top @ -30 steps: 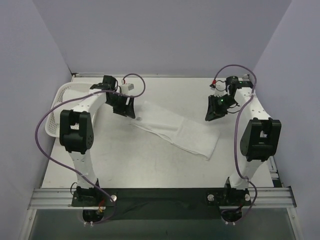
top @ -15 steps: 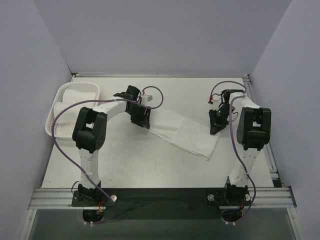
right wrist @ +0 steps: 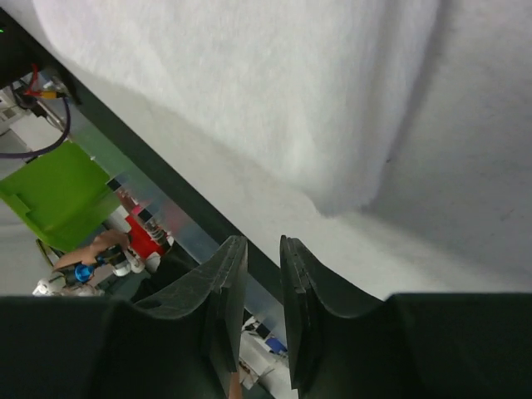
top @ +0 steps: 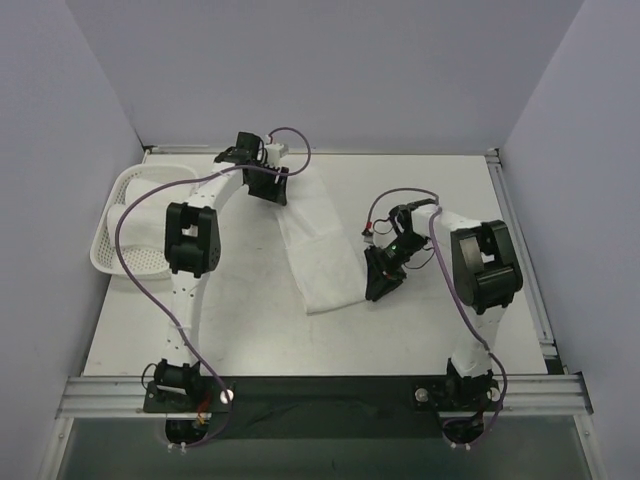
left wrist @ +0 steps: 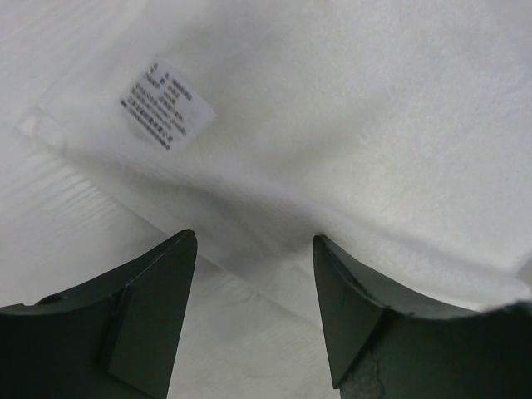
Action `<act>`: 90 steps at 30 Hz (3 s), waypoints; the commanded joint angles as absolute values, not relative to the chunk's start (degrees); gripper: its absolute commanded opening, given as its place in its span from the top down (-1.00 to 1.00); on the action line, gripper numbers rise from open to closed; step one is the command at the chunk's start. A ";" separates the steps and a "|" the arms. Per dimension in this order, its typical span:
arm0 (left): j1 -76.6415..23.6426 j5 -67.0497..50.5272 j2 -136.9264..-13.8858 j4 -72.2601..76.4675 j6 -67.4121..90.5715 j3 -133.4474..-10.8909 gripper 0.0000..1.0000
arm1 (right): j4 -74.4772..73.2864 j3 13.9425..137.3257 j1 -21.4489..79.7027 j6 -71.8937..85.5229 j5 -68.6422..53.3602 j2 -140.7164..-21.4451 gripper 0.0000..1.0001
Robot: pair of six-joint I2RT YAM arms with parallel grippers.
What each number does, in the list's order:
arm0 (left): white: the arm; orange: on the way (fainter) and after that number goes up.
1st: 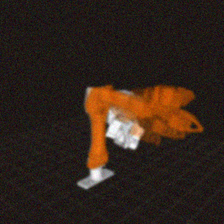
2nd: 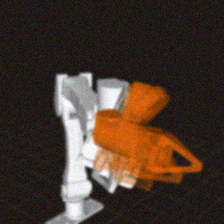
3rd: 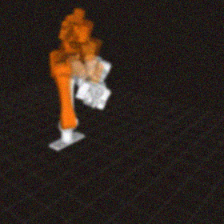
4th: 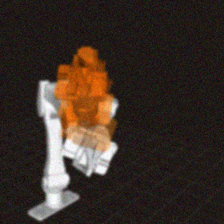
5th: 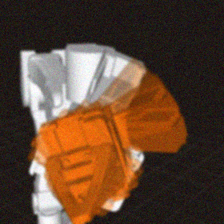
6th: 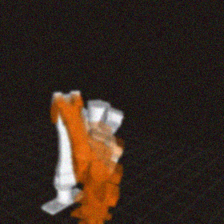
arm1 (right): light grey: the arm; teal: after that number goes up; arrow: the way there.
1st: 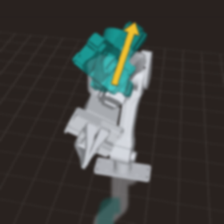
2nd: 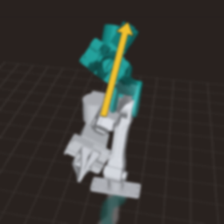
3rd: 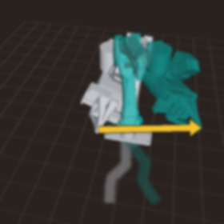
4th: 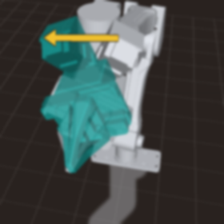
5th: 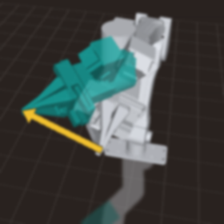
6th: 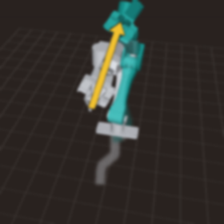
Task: Roll the towels
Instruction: Fold the towel
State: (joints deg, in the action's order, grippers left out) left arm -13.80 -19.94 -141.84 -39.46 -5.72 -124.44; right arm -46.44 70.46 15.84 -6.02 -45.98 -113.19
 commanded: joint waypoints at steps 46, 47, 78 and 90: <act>-16.44 -37.18 -117.80 -29.19 -8.34 -92.05 -0.65 | -42.01 67.67 17.67 3.52 -43.68 -105.57 0.49; -16.44 -37.09 -112.29 -27.96 -9.65 -90.54 -0.67 | -42.62 68.37 17.58 3.34 -43.59 -104.25 0.49; -62.31 6.51 -99.14 -19.42 -36.74 -57.05 -0.22 | -31.55 96.42 23.03 10.99 -41.66 -129.11 0.66; -62.75 -16.76 -93.43 -33.37 -29.28 -59.22 0.85 | -31.81 81.74 23.91 5.81 -44.73 -115.06 0.65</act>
